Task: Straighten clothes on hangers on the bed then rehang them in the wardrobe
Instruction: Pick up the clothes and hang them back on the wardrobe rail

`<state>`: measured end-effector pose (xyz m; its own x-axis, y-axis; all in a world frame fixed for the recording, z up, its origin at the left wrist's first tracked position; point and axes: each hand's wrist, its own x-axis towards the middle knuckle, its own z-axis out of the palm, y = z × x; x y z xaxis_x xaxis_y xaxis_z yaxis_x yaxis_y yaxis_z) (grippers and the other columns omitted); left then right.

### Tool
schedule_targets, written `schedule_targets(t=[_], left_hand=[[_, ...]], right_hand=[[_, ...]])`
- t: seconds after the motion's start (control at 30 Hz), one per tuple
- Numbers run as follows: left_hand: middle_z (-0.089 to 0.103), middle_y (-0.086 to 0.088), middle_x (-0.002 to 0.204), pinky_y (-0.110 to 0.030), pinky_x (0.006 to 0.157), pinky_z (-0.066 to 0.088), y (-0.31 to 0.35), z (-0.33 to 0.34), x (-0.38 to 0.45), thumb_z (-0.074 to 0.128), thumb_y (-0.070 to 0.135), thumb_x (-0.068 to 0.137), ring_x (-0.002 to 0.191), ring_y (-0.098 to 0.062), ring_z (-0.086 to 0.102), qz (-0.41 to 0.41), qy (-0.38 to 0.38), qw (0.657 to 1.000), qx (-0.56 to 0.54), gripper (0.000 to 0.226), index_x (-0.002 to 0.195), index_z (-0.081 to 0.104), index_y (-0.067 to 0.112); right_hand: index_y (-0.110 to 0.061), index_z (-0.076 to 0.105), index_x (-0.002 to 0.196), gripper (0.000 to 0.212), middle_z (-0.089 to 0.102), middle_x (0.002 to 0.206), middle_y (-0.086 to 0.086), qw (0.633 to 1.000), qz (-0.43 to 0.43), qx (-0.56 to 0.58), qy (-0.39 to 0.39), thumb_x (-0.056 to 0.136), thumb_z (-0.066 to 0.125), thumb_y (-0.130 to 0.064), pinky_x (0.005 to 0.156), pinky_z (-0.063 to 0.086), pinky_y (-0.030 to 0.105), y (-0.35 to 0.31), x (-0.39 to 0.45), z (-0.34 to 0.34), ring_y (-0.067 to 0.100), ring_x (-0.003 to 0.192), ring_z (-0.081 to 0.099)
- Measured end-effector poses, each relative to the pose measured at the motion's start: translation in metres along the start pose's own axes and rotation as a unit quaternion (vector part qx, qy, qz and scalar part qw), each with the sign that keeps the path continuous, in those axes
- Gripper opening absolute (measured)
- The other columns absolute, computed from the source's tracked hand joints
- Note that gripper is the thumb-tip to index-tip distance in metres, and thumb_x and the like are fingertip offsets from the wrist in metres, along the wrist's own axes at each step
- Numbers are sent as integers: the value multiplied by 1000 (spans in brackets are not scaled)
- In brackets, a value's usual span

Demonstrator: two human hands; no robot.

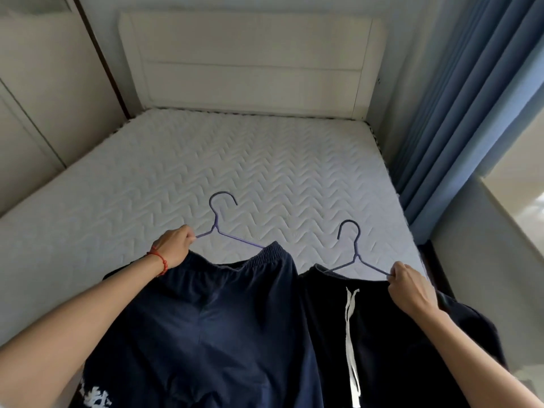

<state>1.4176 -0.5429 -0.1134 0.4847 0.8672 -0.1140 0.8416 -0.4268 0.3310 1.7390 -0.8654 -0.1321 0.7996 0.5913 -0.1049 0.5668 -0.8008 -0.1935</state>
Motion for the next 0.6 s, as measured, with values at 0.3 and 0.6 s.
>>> schedule_targets(t=[0.3,0.6], left_hand=[[64,-14,95,-34,78,44,2,-174,-55,47,17,92,90,-30,58,-8,95,992,-88,19,88,61,4],[61,-12,88,-27,73,35,-1,-289,-153,51,12,91,83,-24,52,-39,218,965,-141,18,88,66,3]], right_hand=[[-7,56,89,10,65,103,18,994,-7,79,77,88,49,-13,67,35,30,-71,-49,-145,35,96,57],[2,61,85,17,63,85,16,978,-71,162,113,82,46,-5,63,37,29,-156,-96,-249,32,77,54]])
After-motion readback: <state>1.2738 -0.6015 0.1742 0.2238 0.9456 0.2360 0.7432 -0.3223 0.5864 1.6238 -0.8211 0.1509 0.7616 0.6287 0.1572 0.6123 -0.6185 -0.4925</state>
